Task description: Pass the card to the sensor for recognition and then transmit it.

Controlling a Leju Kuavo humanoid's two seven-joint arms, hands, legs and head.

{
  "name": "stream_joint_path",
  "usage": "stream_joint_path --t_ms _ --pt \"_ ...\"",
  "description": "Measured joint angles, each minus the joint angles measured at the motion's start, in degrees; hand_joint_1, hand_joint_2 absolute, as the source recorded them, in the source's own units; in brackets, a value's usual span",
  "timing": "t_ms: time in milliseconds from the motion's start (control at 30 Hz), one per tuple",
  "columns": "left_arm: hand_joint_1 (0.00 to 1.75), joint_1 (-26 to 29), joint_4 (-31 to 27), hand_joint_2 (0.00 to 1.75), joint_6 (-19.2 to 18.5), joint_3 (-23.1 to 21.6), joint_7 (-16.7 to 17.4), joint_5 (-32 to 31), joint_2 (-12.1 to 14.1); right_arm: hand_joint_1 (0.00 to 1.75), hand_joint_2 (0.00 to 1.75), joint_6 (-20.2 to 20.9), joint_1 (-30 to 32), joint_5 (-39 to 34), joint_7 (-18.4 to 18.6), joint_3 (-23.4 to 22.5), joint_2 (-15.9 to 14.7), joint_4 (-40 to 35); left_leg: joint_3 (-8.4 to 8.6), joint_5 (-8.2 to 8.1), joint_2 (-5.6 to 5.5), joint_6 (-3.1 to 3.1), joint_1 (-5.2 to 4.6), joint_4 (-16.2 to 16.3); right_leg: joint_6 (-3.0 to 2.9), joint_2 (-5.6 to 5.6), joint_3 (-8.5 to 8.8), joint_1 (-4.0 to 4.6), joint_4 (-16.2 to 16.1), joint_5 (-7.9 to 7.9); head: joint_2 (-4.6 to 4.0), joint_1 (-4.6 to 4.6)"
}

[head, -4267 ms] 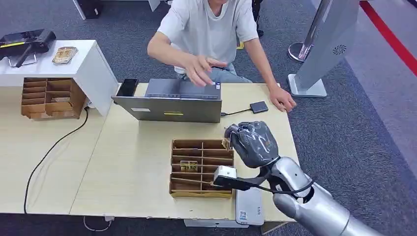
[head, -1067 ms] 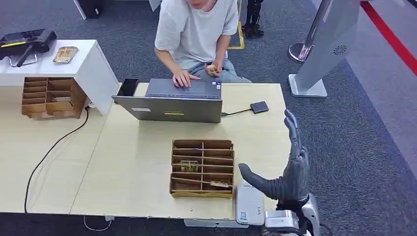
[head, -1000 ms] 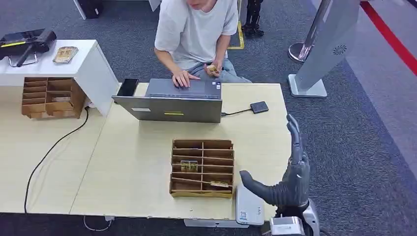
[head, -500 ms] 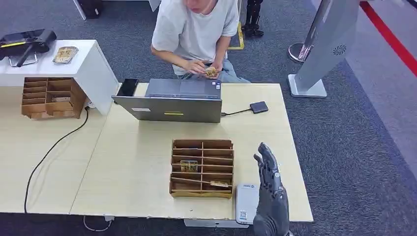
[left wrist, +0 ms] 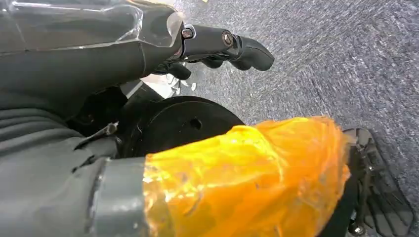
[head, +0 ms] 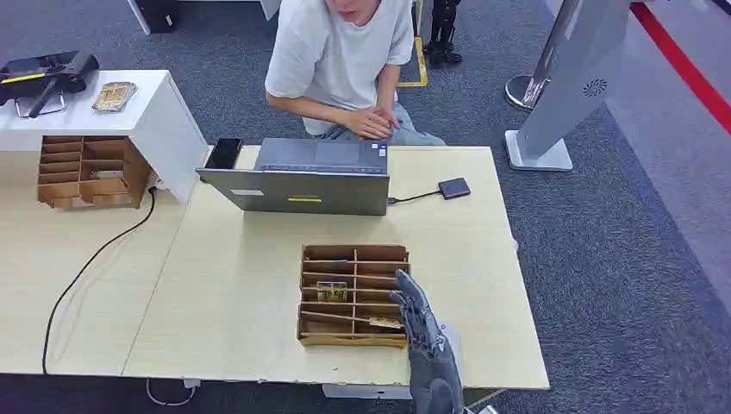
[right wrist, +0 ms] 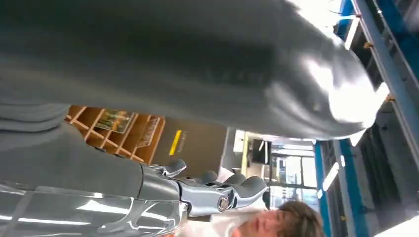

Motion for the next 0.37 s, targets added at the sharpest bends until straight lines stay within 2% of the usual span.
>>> stream_joint_path --t_ms 200,367 --pt "0.0 -0.1 0.0 0.0 0.0 -0.1 0.2 0.1 0.1 0.0 0.0 0.9 -0.3 0.1 0.1 0.0 0.5 2.0 0.03 0.0 0.0 0.0 0.0 0.0 0.0 0.0 0.0 -0.01 0.0 0.0 0.0 0.0" --pt "0.0 -0.1 0.0 0.0 0.0 -0.1 -1.0 1.1 0.0 0.0 0.0 1.6 -0.3 0.8 0.5 0.0 0.7 2.8 0.04 0.0 0.0 0.0 0.0 0.0 0.0 0.0 0.0 -0.01 0.0 0.0 0.0 0.0"
